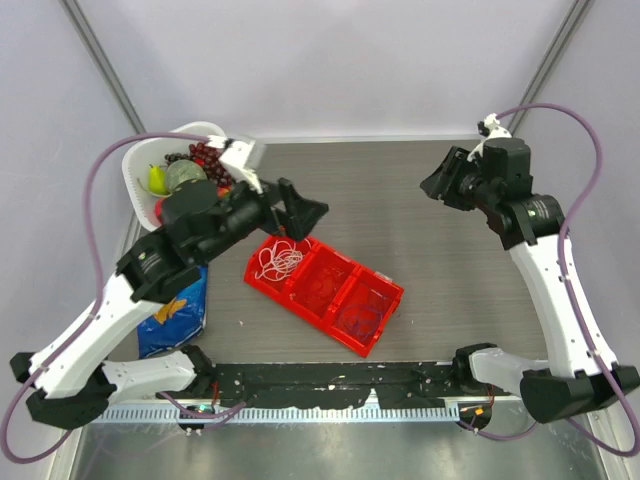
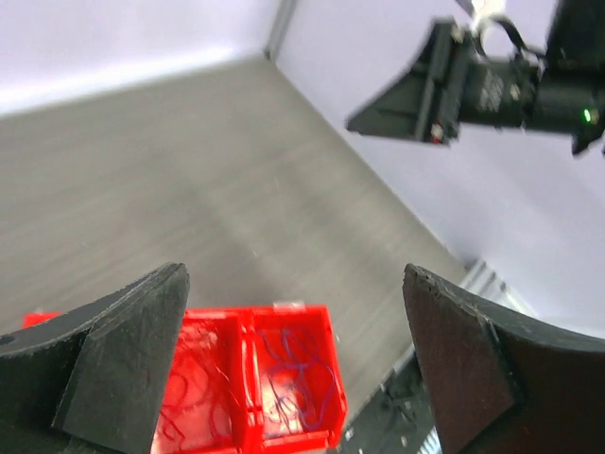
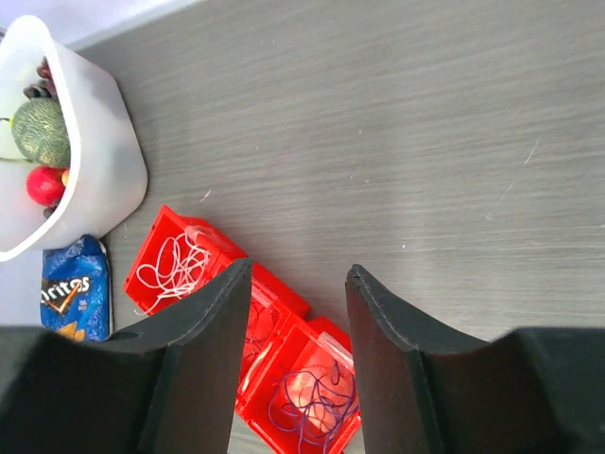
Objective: Untangle the cables
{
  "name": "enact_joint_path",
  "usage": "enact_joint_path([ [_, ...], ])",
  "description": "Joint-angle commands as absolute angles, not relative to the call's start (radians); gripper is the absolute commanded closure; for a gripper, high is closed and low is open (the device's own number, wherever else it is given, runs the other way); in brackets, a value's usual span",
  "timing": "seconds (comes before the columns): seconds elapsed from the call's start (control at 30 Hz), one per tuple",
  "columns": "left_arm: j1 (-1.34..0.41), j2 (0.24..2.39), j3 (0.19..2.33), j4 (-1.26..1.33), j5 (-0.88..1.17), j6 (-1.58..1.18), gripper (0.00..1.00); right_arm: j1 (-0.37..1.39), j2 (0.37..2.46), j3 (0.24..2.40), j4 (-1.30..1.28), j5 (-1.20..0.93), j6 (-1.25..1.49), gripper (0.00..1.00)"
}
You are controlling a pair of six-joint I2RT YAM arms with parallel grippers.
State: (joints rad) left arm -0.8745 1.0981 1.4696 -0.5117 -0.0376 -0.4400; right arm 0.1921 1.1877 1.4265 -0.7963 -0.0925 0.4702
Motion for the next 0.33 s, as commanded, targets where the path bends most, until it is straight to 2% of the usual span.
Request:
enact_joint_path([
  [0.0, -0.87, 0.941, 1.372, -0.224, -0.273, -0.365, 0.0, 0.187, 1.043, 1.439, -0.712, -0.028, 0.426, 0.46],
  [0.07, -0.871, 0.899, 1.351, -0.154, -0.331, -0.327, 0.0, 0.186, 0.982, 1.408, -0.648, -0.026, 0.449, 0.33],
  [0.1, -0.873, 0.885, 1.354, -0.135, -0.348, -0.299, 0.0, 0.187, 0.959, 1.388, -0.599, -0.029, 0.457, 0.24],
  [0.3, -0.87, 0.877, 1.477, -0.156, -0.385, -0.169, 0.0, 0.184, 0.81, 1.368, -0.407, 0.042, 0.494, 0.2],
])
